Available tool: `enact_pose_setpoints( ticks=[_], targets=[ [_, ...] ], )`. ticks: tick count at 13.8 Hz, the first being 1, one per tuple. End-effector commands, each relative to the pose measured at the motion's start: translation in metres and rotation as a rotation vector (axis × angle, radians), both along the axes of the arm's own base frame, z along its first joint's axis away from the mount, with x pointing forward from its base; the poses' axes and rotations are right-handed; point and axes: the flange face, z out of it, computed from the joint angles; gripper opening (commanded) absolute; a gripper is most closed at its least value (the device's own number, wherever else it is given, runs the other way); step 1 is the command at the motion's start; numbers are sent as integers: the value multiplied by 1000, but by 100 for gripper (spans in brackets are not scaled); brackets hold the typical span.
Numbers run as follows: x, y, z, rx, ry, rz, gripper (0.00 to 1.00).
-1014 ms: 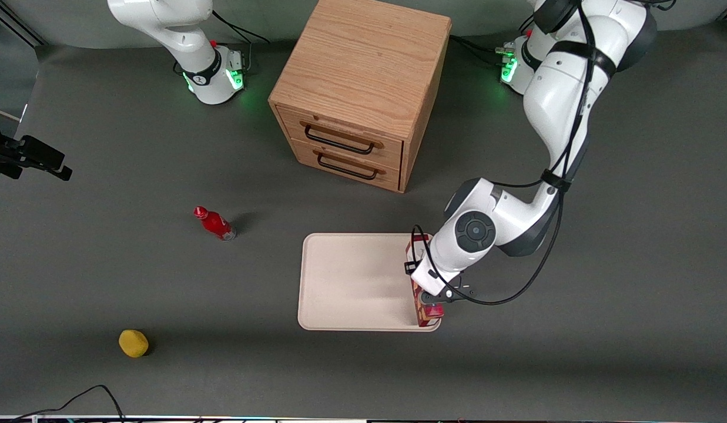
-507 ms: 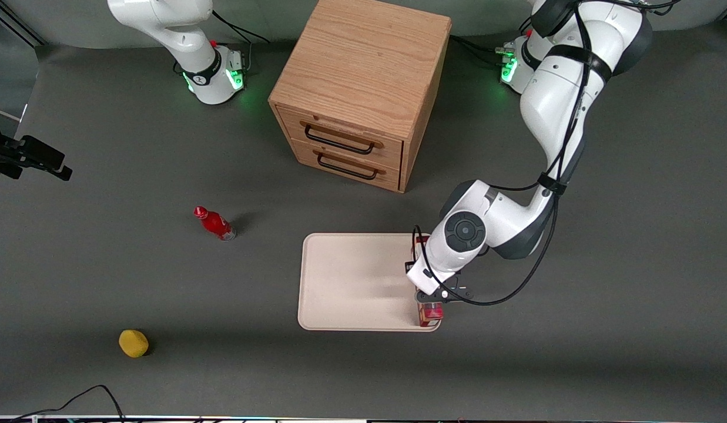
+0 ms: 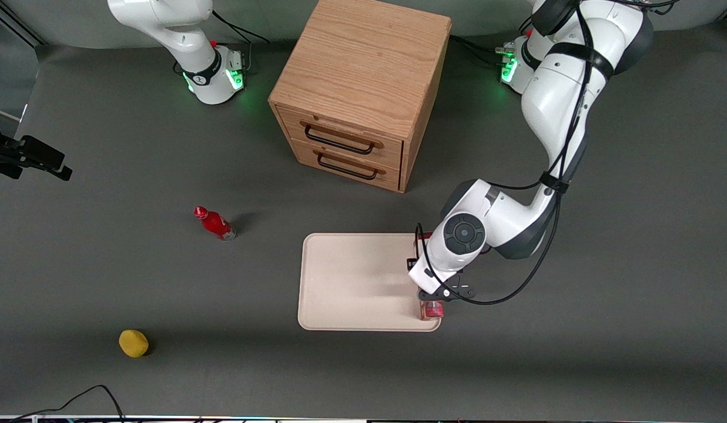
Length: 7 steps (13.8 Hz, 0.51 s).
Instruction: Place red cookie box on tray
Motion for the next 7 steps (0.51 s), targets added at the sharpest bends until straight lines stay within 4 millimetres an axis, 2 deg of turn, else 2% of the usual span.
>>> enact_pose_setpoints(
  ticks=[1, 2, 3, 4, 5, 7],
  targets=[
    [-1, 23, 74, -6, 39, 49, 100],
    [1, 40, 116, -33, 39, 87, 100],
    [2, 65, 153, -36, 34, 92, 100],
    [-5, 101, 200, -22, 60, 93, 100],
    [-8, 128, 228, 5, 56, 120, 100],
    [-23, 194, 286, 16, 73, 83, 100]
  ],
)
